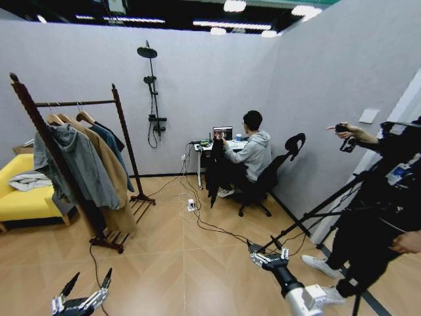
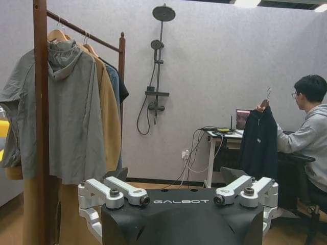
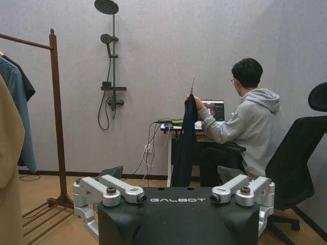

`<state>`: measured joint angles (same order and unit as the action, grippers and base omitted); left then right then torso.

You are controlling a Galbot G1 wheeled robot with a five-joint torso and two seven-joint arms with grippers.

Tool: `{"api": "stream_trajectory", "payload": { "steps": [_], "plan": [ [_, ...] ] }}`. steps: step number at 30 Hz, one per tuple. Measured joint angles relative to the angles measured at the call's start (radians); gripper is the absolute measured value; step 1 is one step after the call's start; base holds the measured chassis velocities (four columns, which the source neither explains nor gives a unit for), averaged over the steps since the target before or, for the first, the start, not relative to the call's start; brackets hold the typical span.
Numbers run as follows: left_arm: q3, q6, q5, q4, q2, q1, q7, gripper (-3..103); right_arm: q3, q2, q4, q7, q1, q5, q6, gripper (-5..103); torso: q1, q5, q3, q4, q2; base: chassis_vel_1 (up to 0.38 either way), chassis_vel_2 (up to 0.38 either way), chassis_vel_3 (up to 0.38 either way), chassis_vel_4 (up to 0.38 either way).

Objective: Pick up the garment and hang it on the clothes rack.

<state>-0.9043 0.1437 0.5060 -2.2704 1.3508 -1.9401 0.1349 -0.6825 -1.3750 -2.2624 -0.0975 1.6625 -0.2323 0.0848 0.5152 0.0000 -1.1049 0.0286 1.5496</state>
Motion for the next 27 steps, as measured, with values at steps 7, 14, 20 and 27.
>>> {"api": "stream_trajectory", "payload": {
  "steps": [7, 14, 20, 27],
  "plan": [
    [0.000, 0.000, 0.000, 0.000, 0.000, 0.000, 0.000, 100, -0.006, -0.002, 0.000, 0.000, 0.010, 0.001, -0.008, 100, 0.000, 0.0000, 0.000, 0.0000, 0.000, 0.000, 0.000, 0.000, 0.000],
    [0.000, 0.000, 0.000, 0.000, 0.000, 0.000, 0.000, 100, -0.008, -0.001, 0.003, -0.001, 0.009, 0.000, -0.021, 100, 0.000, 0.0000, 0.000, 0.0000, 0.000, 0.000, 0.000, 0.000, 0.000],
    [0.000, 0.000, 0.000, 0.000, 0.000, 0.000, 0.000, 100, -0.009, -0.004, 0.017, -0.034, -0.002, -0.008, -0.042, 100, 0.000, 0.0000, 0.000, 0.0000, 0.000, 0.000, 0.000, 0.000, 0.000],
    [0.000, 0.000, 0.000, 0.000, 0.000, 0.000, 0.000, 100, -0.006, -0.006, 0.028, -0.058, -0.001, -0.015, -0.077, 100, 0.000, 0.0000, 0.000, 0.0001, 0.000, -0.040, 0.046, 0.040, -0.040]
  ]
}}
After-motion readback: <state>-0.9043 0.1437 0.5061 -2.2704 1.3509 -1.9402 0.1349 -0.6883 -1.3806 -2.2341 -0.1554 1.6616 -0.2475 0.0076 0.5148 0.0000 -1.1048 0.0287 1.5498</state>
